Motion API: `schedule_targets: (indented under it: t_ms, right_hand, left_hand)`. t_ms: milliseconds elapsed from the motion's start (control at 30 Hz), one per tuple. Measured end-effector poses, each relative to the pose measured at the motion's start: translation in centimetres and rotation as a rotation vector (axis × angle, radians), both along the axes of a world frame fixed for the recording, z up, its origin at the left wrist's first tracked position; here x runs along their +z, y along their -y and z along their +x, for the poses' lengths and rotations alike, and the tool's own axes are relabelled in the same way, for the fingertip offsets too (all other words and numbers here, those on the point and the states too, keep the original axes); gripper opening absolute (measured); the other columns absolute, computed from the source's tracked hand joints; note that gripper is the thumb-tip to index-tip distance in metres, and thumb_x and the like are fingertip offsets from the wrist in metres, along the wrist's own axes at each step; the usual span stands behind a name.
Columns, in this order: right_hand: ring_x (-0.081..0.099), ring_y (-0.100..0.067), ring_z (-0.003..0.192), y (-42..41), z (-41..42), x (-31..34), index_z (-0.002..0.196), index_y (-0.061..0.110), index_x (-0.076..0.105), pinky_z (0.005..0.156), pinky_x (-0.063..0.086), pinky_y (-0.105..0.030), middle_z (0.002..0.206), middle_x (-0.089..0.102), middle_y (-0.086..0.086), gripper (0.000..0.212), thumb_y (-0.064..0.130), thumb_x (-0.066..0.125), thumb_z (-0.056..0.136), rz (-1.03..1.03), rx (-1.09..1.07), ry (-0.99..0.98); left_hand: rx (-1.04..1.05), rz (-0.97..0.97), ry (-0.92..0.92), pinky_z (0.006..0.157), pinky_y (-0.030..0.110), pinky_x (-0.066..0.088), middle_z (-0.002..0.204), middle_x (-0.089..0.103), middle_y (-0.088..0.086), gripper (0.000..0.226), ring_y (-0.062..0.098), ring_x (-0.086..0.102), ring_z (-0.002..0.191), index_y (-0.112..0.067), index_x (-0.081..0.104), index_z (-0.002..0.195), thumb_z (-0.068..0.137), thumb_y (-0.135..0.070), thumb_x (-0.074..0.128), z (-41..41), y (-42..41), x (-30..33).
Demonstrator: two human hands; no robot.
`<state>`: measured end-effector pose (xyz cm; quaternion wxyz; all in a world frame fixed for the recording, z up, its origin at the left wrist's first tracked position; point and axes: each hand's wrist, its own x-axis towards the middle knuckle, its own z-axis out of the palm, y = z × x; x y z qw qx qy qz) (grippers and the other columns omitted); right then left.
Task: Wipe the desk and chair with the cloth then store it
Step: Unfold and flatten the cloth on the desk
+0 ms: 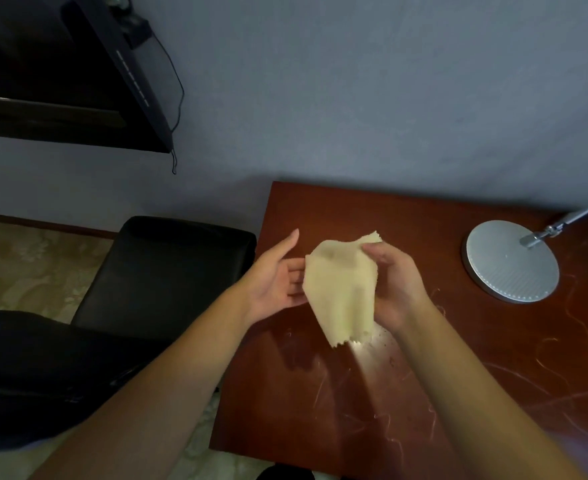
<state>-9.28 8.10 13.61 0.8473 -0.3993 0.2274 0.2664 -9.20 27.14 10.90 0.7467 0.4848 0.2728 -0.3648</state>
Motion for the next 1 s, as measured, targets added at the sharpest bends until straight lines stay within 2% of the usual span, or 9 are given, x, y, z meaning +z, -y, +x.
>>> schedule_targets:
  t_ms: [133, 233, 300, 400, 500, 600, 800, 900, 1000]
  right_hand:
    - [0.073, -0.031, 0.088, -0.9, -0.5, -0.3, 0.107, 0.001, 0.072, 0.071, 0.057, -0.037, 0.099, 0.074, -0.018, 0.031, 0.024, 0.068, 0.087, -0.272, 0.087, -0.027]
    - [0.069, -0.022, 0.068, -0.7, -0.1, -0.8, 0.102, 0.002, 0.067, 0.066, 0.053, -0.033, 0.078, 0.072, -0.010, 0.017, 0.011, 0.069, 0.088, -0.438, -0.012, -0.052]
    - [0.069, -0.017, 0.061, -0.7, 0.5, -0.2, 0.097, 0.007, 0.066, 0.059, 0.055, -0.028, 0.074, 0.072, -0.007, 0.007, 0.003, 0.063, 0.091, -0.377, -0.070, 0.009]
    - [0.070, -0.020, 0.076, -0.6, 1.5, 1.0, 0.104, 0.013, 0.069, 0.064, 0.057, -0.030, 0.094, 0.074, -0.010, 0.024, -0.001, 0.052, 0.095, -0.205, -0.093, 0.223]
    - [0.055, -0.022, 0.060, -0.8, 1.8, 1.7, 0.082, 0.018, 0.076, 0.051, 0.042, -0.028, 0.074, 0.068, -0.007, 0.041, -0.009, 0.045, 0.091, -0.299, -0.007, 0.299]
    - [0.041, -0.019, 0.051, -0.9, 1.7, 1.2, 0.061, 0.018, 0.065, 0.046, 0.029, -0.025, 0.058, 0.054, -0.004, 0.048, -0.014, 0.035, 0.082, -0.509, 0.077, 0.299]
    - [0.042, -0.012, 0.043, -0.3, 1.7, 3.2, 0.070, 0.011, 0.061, 0.040, 0.029, -0.020, 0.057, 0.053, -0.004, 0.049, -0.019, 0.023, 0.081, -0.555, 0.141, 0.339]
    - [0.048, -0.015, 0.053, 0.1, 2.0, 4.4, 0.064, 0.017, 0.063, 0.047, 0.035, -0.023, 0.063, 0.058, 0.001, 0.054, -0.019, 0.027, 0.082, -0.516, 0.177, 0.423]
    - [0.055, -0.016, 0.068, 0.3, 1.9, 5.2, 0.061, 0.022, 0.066, 0.061, 0.040, -0.028, 0.072, 0.064, 0.003, 0.060, -0.021, 0.028, 0.078, -0.502, 0.193, 0.532]
  left_hand:
    - [0.148, 0.037, 0.025, 0.094, 0.038, 0.051, 0.107, 0.070, 0.009, 0.025, 0.022, 0.065, 0.099, -0.011, 0.065, 0.115, 0.093, -0.022, 0.066, 0.2, 1.2, -0.1]
    - [0.215, 0.070, -0.022, 0.078, 0.034, 0.055, 0.096, 0.069, 0.008, 0.021, 0.021, 0.066, 0.088, -0.008, 0.064, 0.113, 0.093, -0.012, 0.064, 0.6, 1.3, 0.5]
    - [0.202, 0.038, 0.020, 0.075, 0.030, 0.052, 0.093, 0.067, 0.007, 0.019, 0.018, 0.063, 0.085, -0.008, 0.064, 0.111, 0.093, -0.009, 0.062, 1.2, 1.0, 2.0]
    - [0.153, 0.027, 0.299, 0.079, 0.031, 0.054, 0.101, 0.071, 0.006, 0.023, 0.018, 0.066, 0.090, -0.012, 0.068, 0.112, 0.095, -0.001, 0.056, 2.3, 0.0, 4.4]
    - [0.126, 0.336, 0.595, 0.084, 0.034, 0.056, 0.102, 0.071, 0.010, 0.024, 0.021, 0.067, 0.094, -0.012, 0.071, 0.090, 0.093, 0.006, 0.056, 2.1, -0.5, 5.2]
    - [0.070, 0.579, 0.727, 0.074, 0.024, 0.051, 0.099, 0.064, 0.002, 0.045, 0.015, 0.061, 0.090, -0.020, 0.069, 0.064, 0.095, 0.007, 0.050, 1.3, -0.7, 4.3]
    - [0.149, 0.372, 0.635, 0.066, 0.033, 0.042, 0.086, 0.057, 0.006, 0.043, 0.022, 0.052, 0.081, -0.017, 0.060, 0.066, 0.096, 0.008, 0.043, 1.1, -1.9, 4.8]
    - [0.070, 0.283, 0.667, 0.061, 0.023, 0.042, 0.084, 0.060, 0.001, 0.050, 0.014, 0.056, 0.077, -0.019, 0.058, 0.060, 0.095, 0.011, 0.040, 1.4, -3.4, 6.4]
    - [0.038, 0.212, 0.693, 0.062, 0.028, 0.040, 0.093, 0.063, 0.006, 0.058, 0.025, 0.056, 0.086, -0.023, 0.058, 0.052, 0.092, 0.015, 0.037, 1.7, -4.5, 7.6]
